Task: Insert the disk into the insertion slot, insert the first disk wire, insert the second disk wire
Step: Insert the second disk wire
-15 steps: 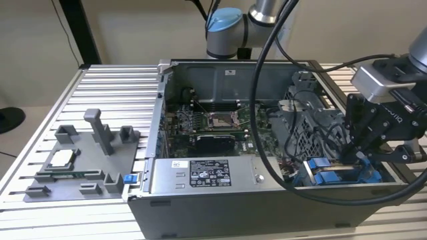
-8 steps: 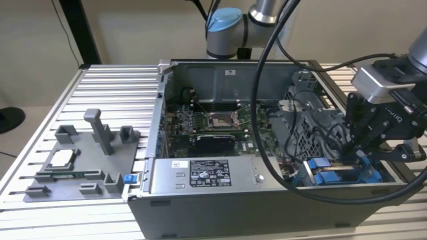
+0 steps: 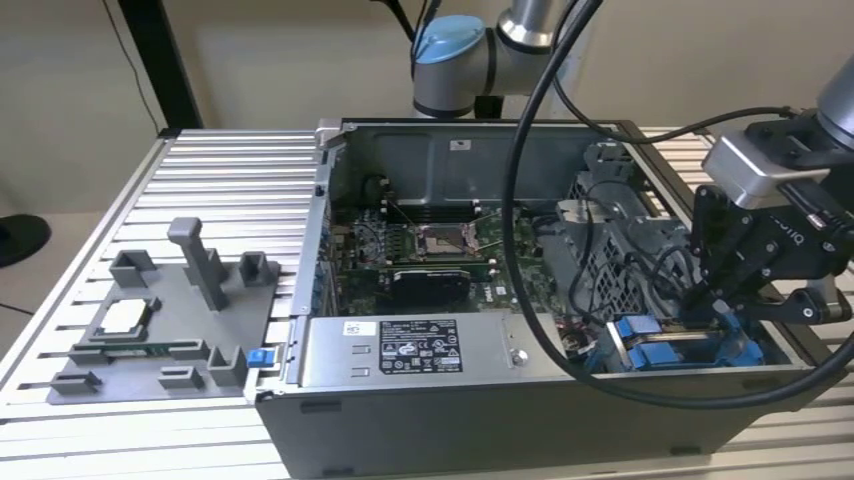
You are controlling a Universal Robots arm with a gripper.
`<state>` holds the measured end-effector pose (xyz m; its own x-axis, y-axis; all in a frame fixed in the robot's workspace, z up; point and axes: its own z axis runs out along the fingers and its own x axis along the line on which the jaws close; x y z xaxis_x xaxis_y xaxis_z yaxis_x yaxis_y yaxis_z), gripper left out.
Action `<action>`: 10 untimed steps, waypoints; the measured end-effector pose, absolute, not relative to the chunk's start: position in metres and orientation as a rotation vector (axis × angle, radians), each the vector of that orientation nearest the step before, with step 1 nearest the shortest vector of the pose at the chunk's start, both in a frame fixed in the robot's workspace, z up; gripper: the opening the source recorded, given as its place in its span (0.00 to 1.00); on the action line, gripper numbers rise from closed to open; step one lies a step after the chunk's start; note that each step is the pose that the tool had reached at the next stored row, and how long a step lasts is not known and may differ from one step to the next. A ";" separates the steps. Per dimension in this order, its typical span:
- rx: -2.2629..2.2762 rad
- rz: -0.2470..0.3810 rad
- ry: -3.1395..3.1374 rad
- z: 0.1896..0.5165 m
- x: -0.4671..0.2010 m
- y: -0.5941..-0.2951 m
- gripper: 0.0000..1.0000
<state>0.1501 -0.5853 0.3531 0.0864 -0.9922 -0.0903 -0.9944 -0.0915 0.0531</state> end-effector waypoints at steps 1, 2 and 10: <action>-2.299 0.160 2.103 0.353 0.150 -0.585 0.00; -2.299 0.160 2.103 0.353 0.150 -0.585 0.00; -2.295 0.154 2.098 0.351 0.150 -0.585 0.00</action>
<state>0.1502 -0.5848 0.3507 0.0872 -0.9919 -0.0924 -0.9947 -0.0917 0.0455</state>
